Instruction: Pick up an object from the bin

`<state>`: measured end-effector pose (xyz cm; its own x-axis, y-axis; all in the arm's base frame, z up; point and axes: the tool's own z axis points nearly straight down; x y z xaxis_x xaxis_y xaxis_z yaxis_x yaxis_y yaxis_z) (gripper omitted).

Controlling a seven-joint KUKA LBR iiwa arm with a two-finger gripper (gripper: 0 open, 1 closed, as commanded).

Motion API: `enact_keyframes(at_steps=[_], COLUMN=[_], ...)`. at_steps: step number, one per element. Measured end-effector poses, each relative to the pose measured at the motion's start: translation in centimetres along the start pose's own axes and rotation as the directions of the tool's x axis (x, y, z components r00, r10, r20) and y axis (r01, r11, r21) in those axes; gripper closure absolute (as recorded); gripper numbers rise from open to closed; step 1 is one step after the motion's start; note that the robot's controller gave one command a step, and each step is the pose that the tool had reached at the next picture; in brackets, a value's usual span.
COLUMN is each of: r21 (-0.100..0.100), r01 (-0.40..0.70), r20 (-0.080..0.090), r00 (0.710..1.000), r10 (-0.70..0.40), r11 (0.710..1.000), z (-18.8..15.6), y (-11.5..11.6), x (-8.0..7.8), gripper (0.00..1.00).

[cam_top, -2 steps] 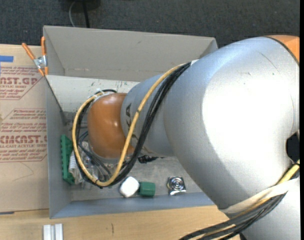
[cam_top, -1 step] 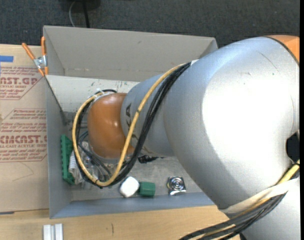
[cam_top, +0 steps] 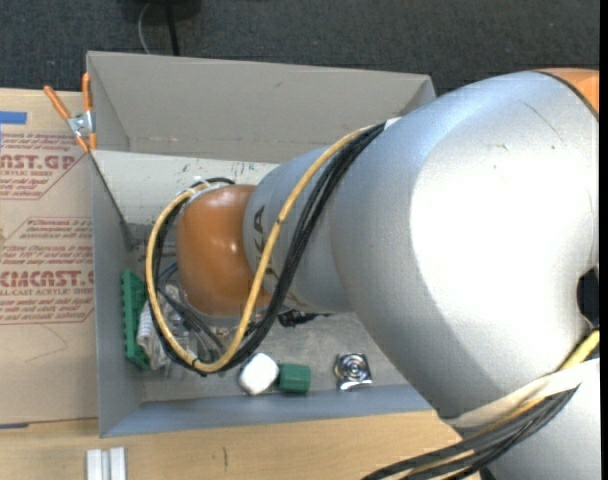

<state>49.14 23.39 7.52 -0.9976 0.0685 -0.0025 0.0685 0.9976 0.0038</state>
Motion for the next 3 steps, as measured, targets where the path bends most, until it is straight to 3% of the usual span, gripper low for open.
enact_keyframes(at_steps=[1, 3], r21=[0.004, 0.003], r01=[0.000, 0.001], r20=[-0.008, -0.007], r00=[1.000, 1.000], r10=[0.000, -0.001], r11=[1.000, 1.000], z=[-1.9, -6.2], y=[-0.1, 0.0], x=[0.2, 0.1], gripper=[1.00, 1.00])
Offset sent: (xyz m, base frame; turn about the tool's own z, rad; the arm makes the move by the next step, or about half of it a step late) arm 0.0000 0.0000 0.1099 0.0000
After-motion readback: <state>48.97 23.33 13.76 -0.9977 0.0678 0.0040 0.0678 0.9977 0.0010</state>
